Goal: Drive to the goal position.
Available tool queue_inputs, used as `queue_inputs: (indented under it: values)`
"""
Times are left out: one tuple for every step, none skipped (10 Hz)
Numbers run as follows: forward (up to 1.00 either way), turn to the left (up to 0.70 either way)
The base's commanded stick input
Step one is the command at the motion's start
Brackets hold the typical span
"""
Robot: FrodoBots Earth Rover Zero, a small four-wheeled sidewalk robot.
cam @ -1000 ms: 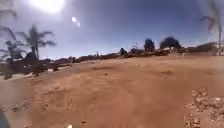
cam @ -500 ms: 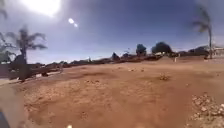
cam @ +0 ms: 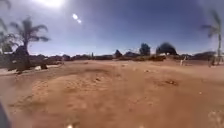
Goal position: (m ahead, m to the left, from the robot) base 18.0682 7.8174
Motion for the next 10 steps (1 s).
queue_inputs:
  values:
    - [0.7,0.0]
    - [0.7,0.0]
    - [0.7,0.0]
    - [0.7,0.0]
    - [0.7,0.0]
    - [0.7,0.0]
    - [0.7,-0.04]
    - [0.7,-0.21]
    - [0.7,-0.35]
    - [0.7,-0.35]
